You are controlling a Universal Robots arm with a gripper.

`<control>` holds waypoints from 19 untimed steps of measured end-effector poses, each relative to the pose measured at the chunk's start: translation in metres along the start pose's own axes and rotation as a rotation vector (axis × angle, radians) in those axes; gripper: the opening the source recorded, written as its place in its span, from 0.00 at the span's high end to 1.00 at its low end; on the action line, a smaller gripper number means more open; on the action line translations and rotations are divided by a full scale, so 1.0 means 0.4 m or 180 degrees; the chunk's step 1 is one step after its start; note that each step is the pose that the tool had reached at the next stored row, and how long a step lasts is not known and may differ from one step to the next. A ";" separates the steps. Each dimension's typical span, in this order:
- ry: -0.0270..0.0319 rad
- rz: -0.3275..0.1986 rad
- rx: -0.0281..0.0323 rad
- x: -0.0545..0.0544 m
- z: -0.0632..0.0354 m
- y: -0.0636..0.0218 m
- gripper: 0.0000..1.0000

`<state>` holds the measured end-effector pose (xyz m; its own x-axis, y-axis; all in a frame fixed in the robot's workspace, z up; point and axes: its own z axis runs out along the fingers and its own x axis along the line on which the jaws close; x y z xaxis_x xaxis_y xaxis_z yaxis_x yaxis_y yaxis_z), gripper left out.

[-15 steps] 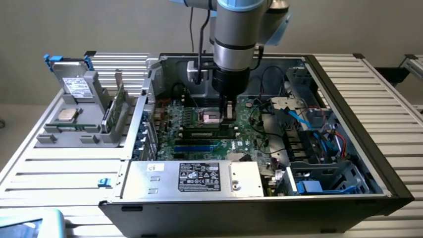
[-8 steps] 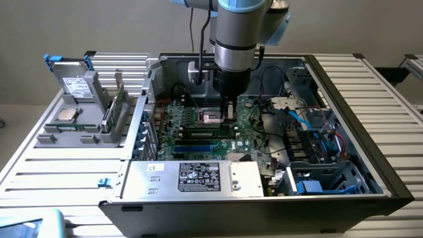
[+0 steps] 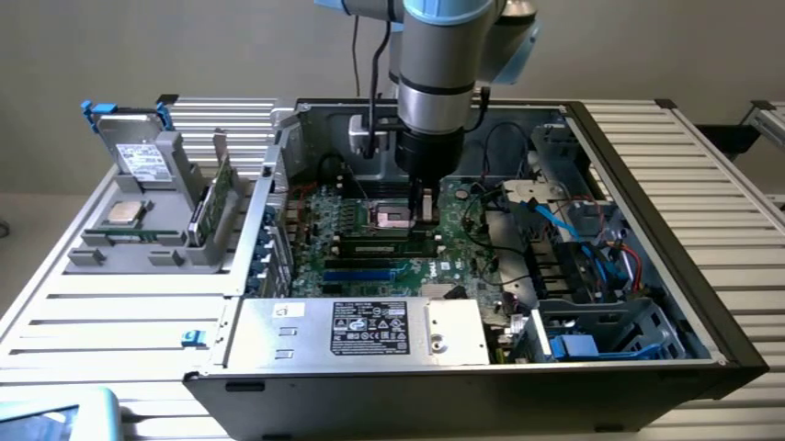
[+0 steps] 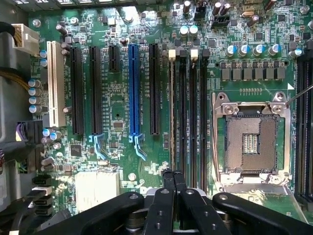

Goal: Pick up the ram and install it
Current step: 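Press down the ram until it locks into place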

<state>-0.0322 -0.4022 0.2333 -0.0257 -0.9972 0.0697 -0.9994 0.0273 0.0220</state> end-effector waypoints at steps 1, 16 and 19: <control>0.0000 0.0001 0.0002 0.000 0.001 0.001 0.89; -0.0001 0.0015 0.0010 -0.002 0.017 0.003 0.89; -0.0002 0.0017 0.0010 -0.002 0.017 0.003 0.89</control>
<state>-0.0334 -0.4017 0.2266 -0.0312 -0.9971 0.0692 -0.9993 0.0325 0.0184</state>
